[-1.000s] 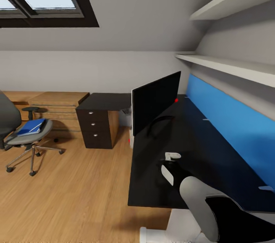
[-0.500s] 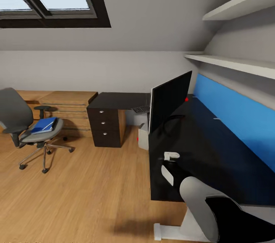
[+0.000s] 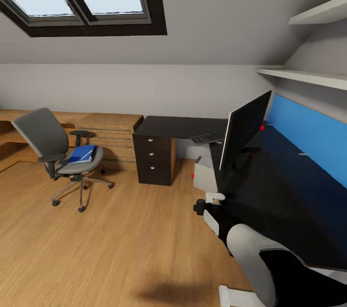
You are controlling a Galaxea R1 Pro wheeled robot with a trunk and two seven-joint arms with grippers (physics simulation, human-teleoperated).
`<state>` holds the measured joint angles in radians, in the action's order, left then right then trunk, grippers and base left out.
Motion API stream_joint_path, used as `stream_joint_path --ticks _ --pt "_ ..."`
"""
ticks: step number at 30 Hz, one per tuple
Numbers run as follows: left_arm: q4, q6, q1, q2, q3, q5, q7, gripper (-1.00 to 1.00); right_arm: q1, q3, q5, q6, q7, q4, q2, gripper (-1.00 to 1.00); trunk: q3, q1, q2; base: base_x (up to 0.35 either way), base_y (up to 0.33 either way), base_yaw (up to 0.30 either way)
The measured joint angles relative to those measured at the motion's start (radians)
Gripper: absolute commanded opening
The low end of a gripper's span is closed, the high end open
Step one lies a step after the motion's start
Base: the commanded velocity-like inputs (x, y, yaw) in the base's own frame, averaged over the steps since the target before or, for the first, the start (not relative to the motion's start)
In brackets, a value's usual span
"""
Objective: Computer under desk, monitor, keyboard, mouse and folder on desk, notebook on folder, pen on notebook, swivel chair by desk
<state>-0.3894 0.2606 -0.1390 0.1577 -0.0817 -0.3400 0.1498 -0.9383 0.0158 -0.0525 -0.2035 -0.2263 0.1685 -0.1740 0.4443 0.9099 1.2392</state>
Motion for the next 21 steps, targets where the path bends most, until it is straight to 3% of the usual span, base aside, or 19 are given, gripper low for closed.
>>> stream_joint_path --ticks 7,11,21 --pt "0.018 0.001 0.000 0.000 0.010 0.001 0.000 1.00 0.004 0.000 0.000 0.000 0.010 0.000 0.000 -1.00 0.000 0.000 0.000 0.226 0.250 0.001" --pt "0.023 0.001 -0.001 -0.002 0.046 -0.004 0.000 1.00 0.013 0.000 0.000 0.012 0.018 -0.001 0.000 -1.00 0.000 -0.001 0.000 0.304 0.046 0.000" --pt "0.040 0.002 -0.001 -0.011 0.062 -0.006 0.002 1.00 0.050 -0.005 0.008 0.285 0.034 -0.090 0.000 -1.00 0.000 0.000 0.000 0.071 0.006 0.000"
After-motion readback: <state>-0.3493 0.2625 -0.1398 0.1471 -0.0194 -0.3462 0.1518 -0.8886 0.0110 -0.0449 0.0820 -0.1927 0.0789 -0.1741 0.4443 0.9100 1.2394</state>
